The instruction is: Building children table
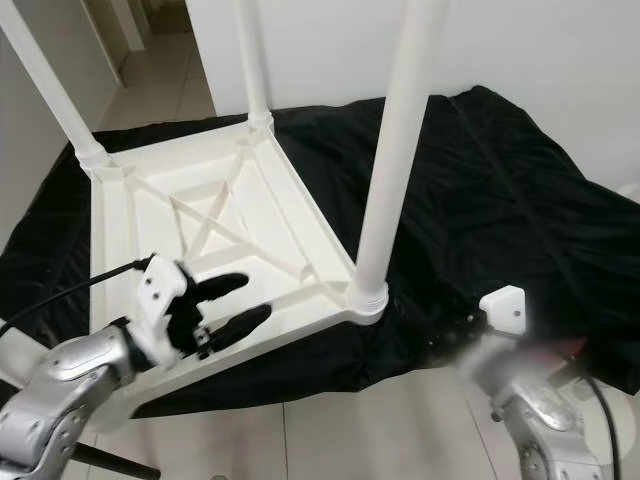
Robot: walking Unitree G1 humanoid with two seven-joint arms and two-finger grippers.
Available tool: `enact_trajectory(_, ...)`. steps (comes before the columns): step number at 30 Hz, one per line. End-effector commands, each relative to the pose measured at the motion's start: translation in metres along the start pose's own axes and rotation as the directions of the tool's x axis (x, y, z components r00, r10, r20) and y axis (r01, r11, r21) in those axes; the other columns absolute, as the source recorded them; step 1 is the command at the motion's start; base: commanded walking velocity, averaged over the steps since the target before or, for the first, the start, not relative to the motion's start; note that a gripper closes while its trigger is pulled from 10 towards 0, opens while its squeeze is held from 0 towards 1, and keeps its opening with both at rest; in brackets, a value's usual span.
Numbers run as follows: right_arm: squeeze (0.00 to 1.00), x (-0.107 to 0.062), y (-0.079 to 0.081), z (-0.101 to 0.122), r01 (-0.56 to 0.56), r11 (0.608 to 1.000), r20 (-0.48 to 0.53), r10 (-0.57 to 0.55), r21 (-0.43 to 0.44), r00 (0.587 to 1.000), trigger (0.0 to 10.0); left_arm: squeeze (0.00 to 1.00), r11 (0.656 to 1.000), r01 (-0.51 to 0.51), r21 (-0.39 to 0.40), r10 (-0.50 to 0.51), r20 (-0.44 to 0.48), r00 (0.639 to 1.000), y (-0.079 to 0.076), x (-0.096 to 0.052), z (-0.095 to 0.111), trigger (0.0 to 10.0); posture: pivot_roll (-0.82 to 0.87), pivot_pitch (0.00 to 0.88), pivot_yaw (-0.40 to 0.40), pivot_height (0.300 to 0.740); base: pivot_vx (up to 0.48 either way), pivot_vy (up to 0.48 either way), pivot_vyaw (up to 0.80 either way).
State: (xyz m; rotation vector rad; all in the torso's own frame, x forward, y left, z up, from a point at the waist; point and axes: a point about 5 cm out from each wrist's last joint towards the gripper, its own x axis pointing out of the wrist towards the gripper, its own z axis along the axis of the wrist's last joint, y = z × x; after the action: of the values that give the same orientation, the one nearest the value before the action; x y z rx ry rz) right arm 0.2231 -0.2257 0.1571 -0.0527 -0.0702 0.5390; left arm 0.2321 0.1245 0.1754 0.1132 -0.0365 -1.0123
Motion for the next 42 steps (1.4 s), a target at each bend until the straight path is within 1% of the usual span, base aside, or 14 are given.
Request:
enact_trajectory(1, 0.0, 0.007, 0.005, 0.002, -0.061, 0.998, 0.005, 0.061, 0.019, 0.998, 10.0, 0.0, 1.0, 0.029, 0.005, -0.029, -0.031, 0.999, 0.005, -0.007, -0.005, 10.0, -0.04, 0.115, 0.062, 0.74, 0.0, 0.0, 0.0)
enact_trajectory(4, 0.0, 0.01, 0.005, 0.003, -0.074, 0.997, 0.006, 0.073, 0.019, 0.997, 10.0, 0.0, 1.0, 0.026, 0.011, -0.026, -0.04, 0.999, 0.007, -0.009, -0.006, 10.0, -0.04, 0.115, 0.062, 0.74, 0.0, 0.0, 0.0)
enact_trajectory(10, 0.0, 0.023, 0.01, 0.006, -0.178, 0.984, 0.001, 0.178, 0.029, 0.984, 10.0, 0.0, 0.998, 0.047, 0.04, -0.043, -0.086, 0.995, 0.015, -0.016, -0.011, 10.0, -0.04, 0.112, 0.045, 0.74, 0.0, 0.0, 0.0)
enact_trajectory(16, 0.0, 0.029, 0.011, 0.008, -0.205, 0.978, 0.001, 0.205, 0.028, 0.979, 10.0, 0.0, 0.997, 0.055, 0.056, -0.049, -0.094, 0.994, 0.02, -0.015, -0.011, 10.0, -0.04, 0.111, 0.052, 0.74, 0.0, 0.0, 0.0)
enact_trajectory(18, 0.0, 0.034, 0.016, 0.008, -0.254, 0.966, -0.004, 0.255, 0.039, 0.967, 10.0, 0.0, 0.996, 0.065, 0.064, -0.058, -0.094, 0.994, 0.022, -0.012, -0.009, 10.0, -0.04, 0.119, 0.062, 0.74, 0.0, 0.0, 0.0)
enact_trajectory(20, 0.0, 0.034, 0.016, 0.008, -0.254, 0.966, -0.004, 0.255, 0.039, 0.967, 10.0, 0.0, 0.996, 0.065, 0.064, -0.058, -0.094, 0.994, 0.022, -0.012, -0.009, 10.0, -0.04, 0.119, 0.062, 0.74, 0.0, 0.0, 0.0)
enact_trajectory(23, 0.0, 0.039, 0.033, 0.002, -0.392, 0.918, -0.046, 0.395, 0.06, 0.917, 10.0, 0.0, 0.994, 0.089, 0.061, -0.084, -0.085, 0.993, 0.017, -0.009, -0.007, 10.0, -0.04, 0.119, 0.069, 0.74, 0.0, 0.0, 0.0)
enact_trajectory(32, 0.0, 0.051, 0.035, -0.003, -0.432, 0.9, -0.052, 0.434, 0.049, 0.899, 10.0, 0.0, 0.994, 0.099, 0.041, -0.096, -0.077, 0.992, 0.008, -0.007, -0.011, 10.0, -0.03, 0.112, 0.061, 0.74, 0.0, 0.0, 0.0)
enact_trajectory(33, 0.0, 0.059, 0.034, -0.002, -0.433, 0.901, -0.043, 0.434, 0.035, 0.9, 10.0, 0.0, 0.994, 0.099, 0.039, -0.096, -0.072, 0.993, 0.007, -0.006, -0.011, 10.0, -0.03, 0.099, 0.046, 0.74, 0.0, 0.0, 0.0)
enact_trajectory(34, 0.0, 0.059, 0.034, -0.002, -0.433, 0.901, -0.043, 0.434, 0.035, 0.9, 10.0, 0.0, 0.994, 0.099, 0.039, -0.096, -0.072, 0.993, 0.007, -0.006, -0.011, 10.0, -0.03, 0.099, 0.046, 0.74, 0.0, 0.0, 0.0)
enact_trajectory(36, 0.0, 0.076, 0.031, 0.002, -0.429, 0.903, -0.03, 0.429, 0.006, 0.903, 10.0, 0.0, 0.995, 0.092, 0.026, -0.091, -0.059, 0.994, 0.013, -0.005, -0.01, 10.0, -0.03, 0.127, 0.03, 0.74, 0.0, 0.0, 0.0)
enact_trajectory(38, 0.0, 0.076, 0.031, 0.002, -0.429, 0.903, -0.03, 0.429, 0.006, 0.903, 10.0, 0.0, 0.995, 0.092, 0.026, -0.091, -0.059, 0.994, 0.013, -0.005, -0.01, 10.0, -0.03, 0.127, 0.03, 0.74, 0.0, 0.0, 0.0)
enact_trajectory(40, 0.0, 0.095, 0.022, 0.008, -0.398, 0.917, -0.015, 0.397, -0.039, 0.918, 10.0, 0.0, 0.997, 0.071, 0.035, -0.068, -0.066, 0.995, 0.028, -0.005, -0.011, 10.0, -0.03, 0.162, 0.022, 0.74, 0.0, 0.0, 0.0)
enact_trajectory(42, 0.0, 0.1, 0.018, 0.01, -0.384, 0.922, -0.007, 0.384, -0.051, 0.923, 10.0, 0.0, 0.997, 0.066, 0.036, -0.063, -0.07, 0.996, 0.032, -0.006, -0.012, 10.0, -0.04, 0.151, 0.017, 0.74, 0.0, 0.0, 0.0)
